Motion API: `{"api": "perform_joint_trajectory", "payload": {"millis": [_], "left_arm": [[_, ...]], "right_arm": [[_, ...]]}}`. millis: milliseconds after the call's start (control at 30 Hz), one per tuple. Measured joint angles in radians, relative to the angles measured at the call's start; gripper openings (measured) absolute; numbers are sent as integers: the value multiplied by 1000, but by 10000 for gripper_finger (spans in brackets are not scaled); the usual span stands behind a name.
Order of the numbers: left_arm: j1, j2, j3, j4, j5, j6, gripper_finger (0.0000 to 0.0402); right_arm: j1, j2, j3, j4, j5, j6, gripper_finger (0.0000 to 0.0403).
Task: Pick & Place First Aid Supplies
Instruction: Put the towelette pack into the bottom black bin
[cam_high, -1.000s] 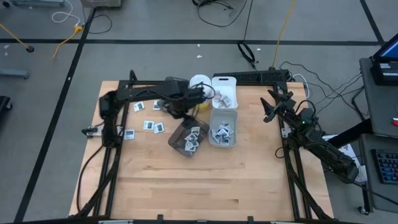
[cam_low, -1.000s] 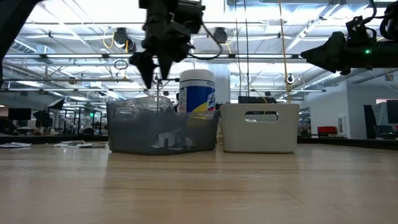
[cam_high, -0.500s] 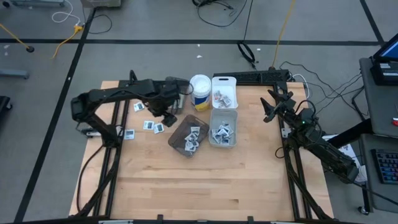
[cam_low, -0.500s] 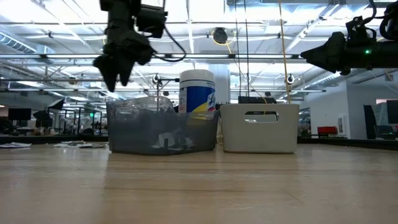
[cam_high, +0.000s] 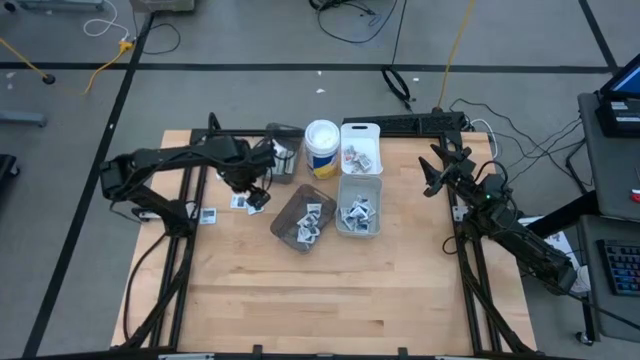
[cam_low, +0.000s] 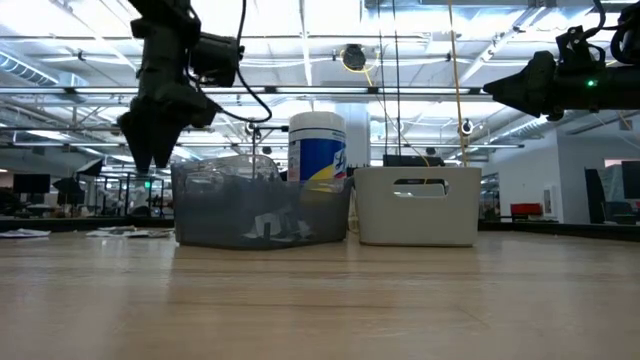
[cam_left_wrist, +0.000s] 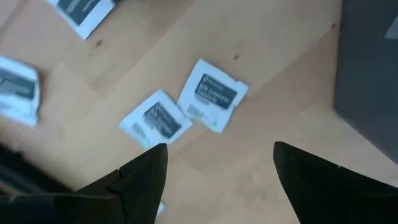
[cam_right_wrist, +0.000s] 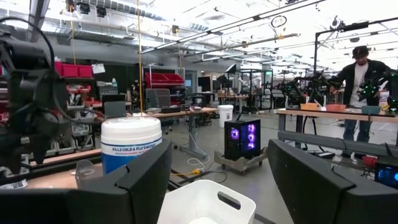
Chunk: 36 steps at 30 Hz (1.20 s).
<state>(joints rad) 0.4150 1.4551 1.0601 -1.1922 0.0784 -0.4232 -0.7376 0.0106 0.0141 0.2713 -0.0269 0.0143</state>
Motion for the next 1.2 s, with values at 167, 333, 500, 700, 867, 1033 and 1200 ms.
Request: {"api": "perform_joint_trajectory", "payload": {"millis": [167, 333, 500, 700, 867, 1033, 1200], "left_arm": [[-7, 1, -93, 121, 0, 16, 298], [-20, 10, -156, 232, 0, 48, 299], [-25, 11, -213, 313, -1, 65, 298], [-25, 11, -284, 381, 0, 91, 298], [-38, 11, -333, 477, -1, 120, 298], [-51, 11, -355, 513, -14, 136, 298], [-51, 9, -378, 515, -62, 157, 285]], "right_arm": [[0, 0, 0, 0, 0, 0, 263], [0, 0, 0, 0, 0, 0, 263], [0, 0, 0, 0, 0, 0, 263], [0, 0, 0, 0, 0, 0, 263], [0, 0, 0, 0, 0, 0, 263], [0, 0, 0, 0, 0, 0, 263], [0, 0, 0, 0, 0, 0, 263]]}}
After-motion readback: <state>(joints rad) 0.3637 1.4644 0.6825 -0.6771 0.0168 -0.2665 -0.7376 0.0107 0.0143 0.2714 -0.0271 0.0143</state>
